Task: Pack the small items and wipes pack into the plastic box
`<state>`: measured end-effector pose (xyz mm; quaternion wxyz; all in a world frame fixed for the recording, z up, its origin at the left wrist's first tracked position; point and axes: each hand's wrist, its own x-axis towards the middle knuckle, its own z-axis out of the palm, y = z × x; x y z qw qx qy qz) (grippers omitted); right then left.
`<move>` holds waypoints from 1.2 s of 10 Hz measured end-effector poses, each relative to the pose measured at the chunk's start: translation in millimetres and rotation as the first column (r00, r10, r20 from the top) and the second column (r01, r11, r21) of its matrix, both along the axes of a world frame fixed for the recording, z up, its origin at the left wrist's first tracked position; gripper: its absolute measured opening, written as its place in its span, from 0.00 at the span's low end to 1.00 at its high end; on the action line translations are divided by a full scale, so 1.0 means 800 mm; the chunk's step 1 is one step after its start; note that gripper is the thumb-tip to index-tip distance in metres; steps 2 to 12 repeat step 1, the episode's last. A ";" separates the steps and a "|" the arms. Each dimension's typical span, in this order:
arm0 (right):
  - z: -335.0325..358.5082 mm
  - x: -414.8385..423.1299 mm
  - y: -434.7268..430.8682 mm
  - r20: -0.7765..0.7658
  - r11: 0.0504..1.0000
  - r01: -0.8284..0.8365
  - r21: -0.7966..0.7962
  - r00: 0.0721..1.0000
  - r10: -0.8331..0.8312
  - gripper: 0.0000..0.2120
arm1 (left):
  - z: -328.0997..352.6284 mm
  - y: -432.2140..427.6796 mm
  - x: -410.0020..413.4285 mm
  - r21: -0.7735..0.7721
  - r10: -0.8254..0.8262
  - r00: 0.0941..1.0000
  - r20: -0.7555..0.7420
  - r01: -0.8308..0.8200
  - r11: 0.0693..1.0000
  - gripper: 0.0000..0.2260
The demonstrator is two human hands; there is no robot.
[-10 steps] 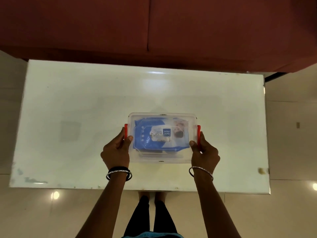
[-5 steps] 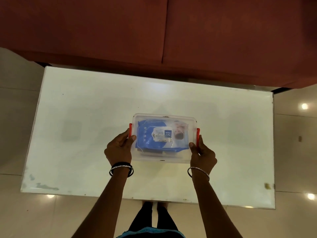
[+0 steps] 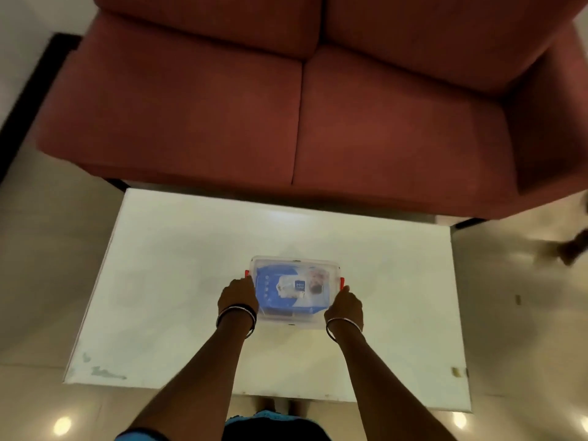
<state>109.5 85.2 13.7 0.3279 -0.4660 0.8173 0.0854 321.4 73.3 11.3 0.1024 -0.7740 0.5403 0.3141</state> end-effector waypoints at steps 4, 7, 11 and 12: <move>0.035 0.013 -0.015 0.043 0.991 -0.132 0.028 0.991 0.130 0.25 | 0.032 -0.018 -0.013 0.097 -0.125 0.983 -0.133 0.139 0.986 0.22; 0.035 0.013 -0.015 0.043 0.991 -0.132 0.028 0.991 0.130 0.25 | 0.032 -0.018 -0.013 0.097 -0.125 0.983 -0.133 0.139 0.986 0.22; 0.035 0.013 -0.015 0.043 0.991 -0.132 0.028 0.991 0.130 0.25 | 0.032 -0.018 -0.013 0.097 -0.125 0.983 -0.133 0.139 0.986 0.22; 0.035 0.013 -0.015 0.043 0.991 -0.132 0.028 0.991 0.130 0.25 | 0.032 -0.018 -0.013 0.097 -0.125 0.983 -0.133 0.139 0.986 0.22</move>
